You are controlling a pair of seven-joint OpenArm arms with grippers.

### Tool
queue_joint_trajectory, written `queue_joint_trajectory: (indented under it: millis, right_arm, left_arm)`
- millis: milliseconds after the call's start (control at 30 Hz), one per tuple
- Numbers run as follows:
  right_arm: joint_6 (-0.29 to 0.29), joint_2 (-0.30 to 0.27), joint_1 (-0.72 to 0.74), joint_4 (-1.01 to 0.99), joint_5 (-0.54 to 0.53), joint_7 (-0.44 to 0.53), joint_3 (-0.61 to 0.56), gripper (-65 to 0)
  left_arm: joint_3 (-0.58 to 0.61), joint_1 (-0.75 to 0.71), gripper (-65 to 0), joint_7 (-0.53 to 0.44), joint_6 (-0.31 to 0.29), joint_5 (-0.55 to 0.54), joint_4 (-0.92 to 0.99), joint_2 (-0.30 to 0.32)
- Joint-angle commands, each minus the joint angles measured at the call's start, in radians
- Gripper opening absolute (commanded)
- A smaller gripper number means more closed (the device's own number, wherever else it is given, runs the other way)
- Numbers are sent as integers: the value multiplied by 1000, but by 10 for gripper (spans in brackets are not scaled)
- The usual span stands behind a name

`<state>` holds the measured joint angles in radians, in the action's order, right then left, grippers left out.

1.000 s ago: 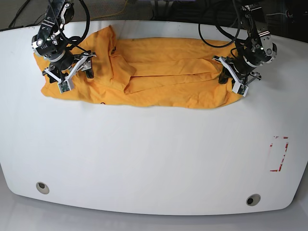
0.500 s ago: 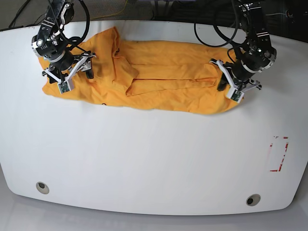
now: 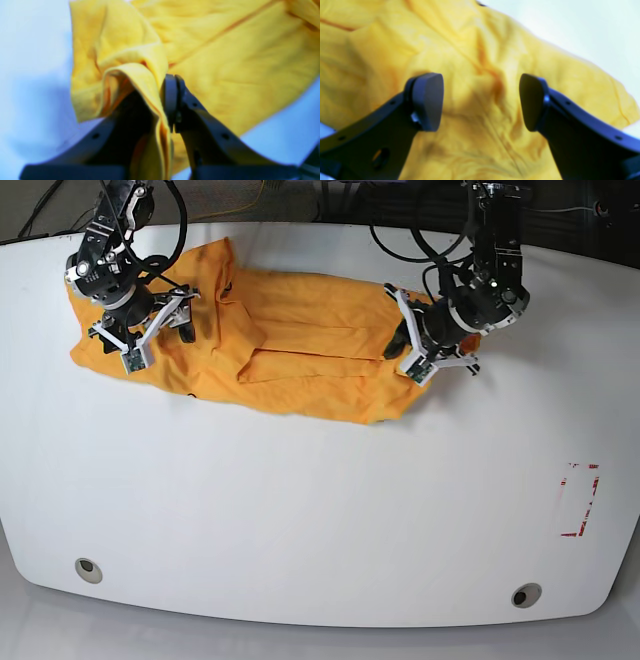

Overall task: Layout the t-shirt on the table in an organized manner, then fold the t-shirt properly
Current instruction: 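Drag the held strip end with the left gripper toward the right gripper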

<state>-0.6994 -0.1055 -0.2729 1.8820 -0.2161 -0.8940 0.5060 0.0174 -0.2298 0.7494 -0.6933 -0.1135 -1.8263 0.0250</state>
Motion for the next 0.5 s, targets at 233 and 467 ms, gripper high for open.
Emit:
queue_joint_trajectory:
  millis: [233, 467]
  right_arm:
    - [1, -12, 10, -22, -10, 22, 7, -198]
    - [1, -10, 14, -40, -10, 57, 90, -267]
  left_arm:
    - [88, 48, -625, -20, -5, -21, -23, -49]
    - [88, 77, -625, -20, -5, -18, -23, -46]
